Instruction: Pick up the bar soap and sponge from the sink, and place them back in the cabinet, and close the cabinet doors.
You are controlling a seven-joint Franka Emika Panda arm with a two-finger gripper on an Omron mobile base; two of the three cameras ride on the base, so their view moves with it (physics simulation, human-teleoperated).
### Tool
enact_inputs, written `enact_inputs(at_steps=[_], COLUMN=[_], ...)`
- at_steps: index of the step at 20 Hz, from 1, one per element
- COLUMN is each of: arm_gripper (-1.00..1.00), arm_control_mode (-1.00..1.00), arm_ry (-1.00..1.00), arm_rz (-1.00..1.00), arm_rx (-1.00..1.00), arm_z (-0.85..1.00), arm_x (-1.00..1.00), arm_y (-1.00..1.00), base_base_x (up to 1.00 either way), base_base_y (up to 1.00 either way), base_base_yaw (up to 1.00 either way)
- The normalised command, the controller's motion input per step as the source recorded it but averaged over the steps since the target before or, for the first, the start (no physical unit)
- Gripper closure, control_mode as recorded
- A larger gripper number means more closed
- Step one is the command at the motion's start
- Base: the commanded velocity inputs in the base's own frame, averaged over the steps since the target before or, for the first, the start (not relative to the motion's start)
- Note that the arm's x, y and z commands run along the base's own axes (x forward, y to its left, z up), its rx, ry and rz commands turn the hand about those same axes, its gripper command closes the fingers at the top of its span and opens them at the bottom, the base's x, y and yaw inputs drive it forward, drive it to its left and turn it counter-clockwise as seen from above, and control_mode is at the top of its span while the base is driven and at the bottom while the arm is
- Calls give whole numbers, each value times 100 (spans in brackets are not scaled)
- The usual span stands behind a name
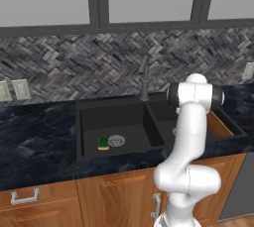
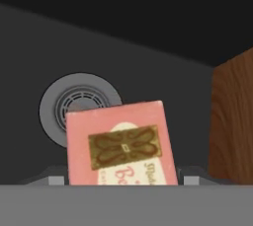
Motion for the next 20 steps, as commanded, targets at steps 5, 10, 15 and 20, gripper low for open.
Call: enact_inputs(at_steps=[5,10,15,20], arm_gripper=[100,100,100,100], arm_control_mode=[-100,-100,-100,-100], arm_ry=[0,-2,-6,-10], arm_rz=[-15,-14,-11,-9], arm_rx=[0,0,0,0], arm_z=[49,51,56,57], arm_x=[-33,-44,-27,-17], arm_y=[4,15,23,26], base_base_x=[0,0,0,0], base_base_y=[0,0,0,0], base_base_yaw=[0,0,0,0])
